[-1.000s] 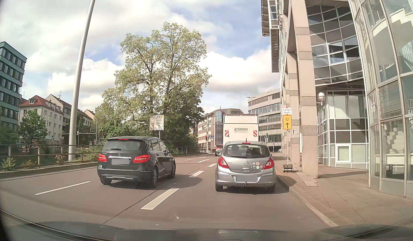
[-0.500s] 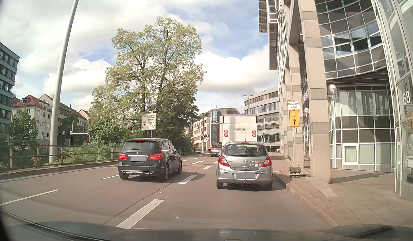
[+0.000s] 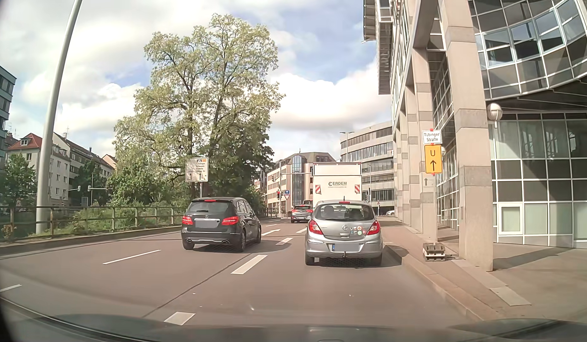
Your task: Follow the waypoints while adhering to traffic rules and regulations
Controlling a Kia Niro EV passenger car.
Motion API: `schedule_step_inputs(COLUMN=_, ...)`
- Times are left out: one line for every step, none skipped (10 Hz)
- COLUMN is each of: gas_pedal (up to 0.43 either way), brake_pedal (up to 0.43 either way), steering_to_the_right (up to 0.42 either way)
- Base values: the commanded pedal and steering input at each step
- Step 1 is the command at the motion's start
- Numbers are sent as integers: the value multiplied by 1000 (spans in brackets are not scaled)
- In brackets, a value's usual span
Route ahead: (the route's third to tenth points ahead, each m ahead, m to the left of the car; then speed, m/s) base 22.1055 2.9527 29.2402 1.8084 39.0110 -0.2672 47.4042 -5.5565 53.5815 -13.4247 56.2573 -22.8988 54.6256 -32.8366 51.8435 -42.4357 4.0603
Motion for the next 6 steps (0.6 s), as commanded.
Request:
schedule_step_inputs(gas_pedal=157, brake_pedal=0, steering_to_the_right=47)
schedule_step_inputs(gas_pedal=157, brake_pedal=0, steering_to_the_right=46)
schedule_step_inputs(gas_pedal=157, brake_pedal=0, steering_to_the_right=46)
schedule_step_inputs(gas_pedal=157, brake_pedal=0, steering_to_the_right=45)
schedule_step_inputs(gas_pedal=157, brake_pedal=0, steering_to_the_right=42)
schedule_step_inputs(gas_pedal=157, brake_pedal=0, steering_to_the_right=39)
